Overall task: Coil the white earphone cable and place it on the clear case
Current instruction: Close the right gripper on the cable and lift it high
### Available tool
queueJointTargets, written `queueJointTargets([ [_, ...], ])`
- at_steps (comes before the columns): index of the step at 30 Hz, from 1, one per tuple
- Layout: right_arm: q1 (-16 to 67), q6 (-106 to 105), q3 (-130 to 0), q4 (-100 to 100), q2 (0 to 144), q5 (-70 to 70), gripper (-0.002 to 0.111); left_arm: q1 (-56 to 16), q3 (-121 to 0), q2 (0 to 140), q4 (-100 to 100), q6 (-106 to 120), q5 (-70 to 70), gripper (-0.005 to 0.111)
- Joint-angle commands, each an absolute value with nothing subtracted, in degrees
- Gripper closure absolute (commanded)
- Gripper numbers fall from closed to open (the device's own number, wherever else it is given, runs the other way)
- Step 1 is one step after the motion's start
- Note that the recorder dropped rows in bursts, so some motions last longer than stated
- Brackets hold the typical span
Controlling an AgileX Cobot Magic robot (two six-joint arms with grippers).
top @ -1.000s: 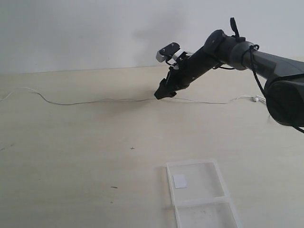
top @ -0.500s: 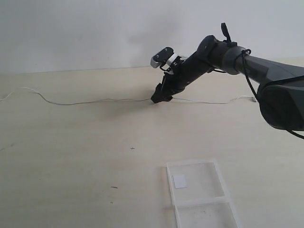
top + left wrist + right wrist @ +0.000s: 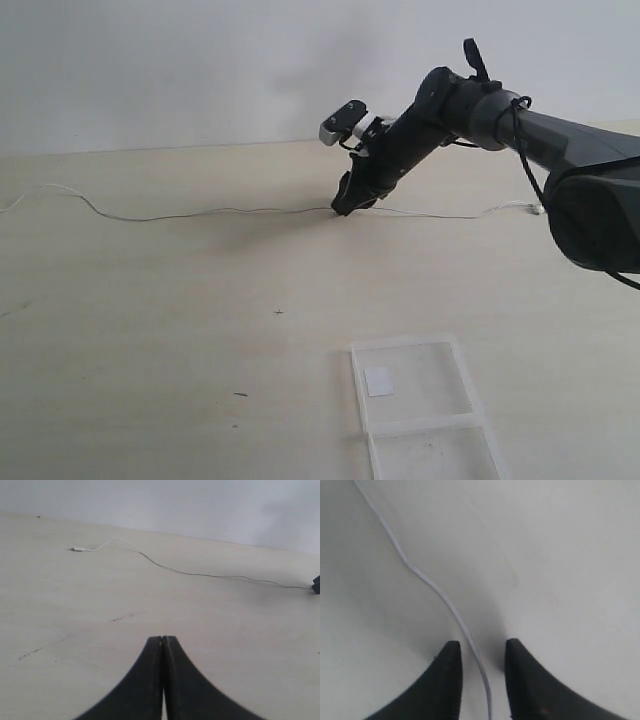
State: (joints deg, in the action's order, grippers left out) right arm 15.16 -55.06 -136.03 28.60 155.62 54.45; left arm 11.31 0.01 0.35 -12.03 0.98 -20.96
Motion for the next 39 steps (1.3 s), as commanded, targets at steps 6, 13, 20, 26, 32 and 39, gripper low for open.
queueJointTargets([
  [6,15.3,-54.8,-135.8,30.0,156.2,61.5,0.108,11.4,0.0,0.0,-12.0,1.2,-20.7,0.107],
  [13,15.3,-53.6,-135.8,40.0,152.7,60.5,0.108,11.4,0.0,0.0,-12.0,1.2,-20.7,0.107],
  [20,15.3,-50.3,-135.8,40.3,143.5,61.3,0.108,11.4,0.0,0.0,-12.0,1.2,-20.7,0.107],
  [26,14.9,-47.1,-135.8,40.1,135.7,62.8,0.108,11.4,0.0,0.0,-12.0,1.2,-20.7,0.107],
  [32,12.8,-44.8,-135.8,40.0,130.7,66.5,0.108,11.4,0.0,0.0,-12.0,1.2,-20.7,0.107],
  [39,9.5,-43.3,-135.8,40.2,124.3,68.8,0.108,11.4,0.0,0.0,-12.0,1.2,-20.7,0.107],
])
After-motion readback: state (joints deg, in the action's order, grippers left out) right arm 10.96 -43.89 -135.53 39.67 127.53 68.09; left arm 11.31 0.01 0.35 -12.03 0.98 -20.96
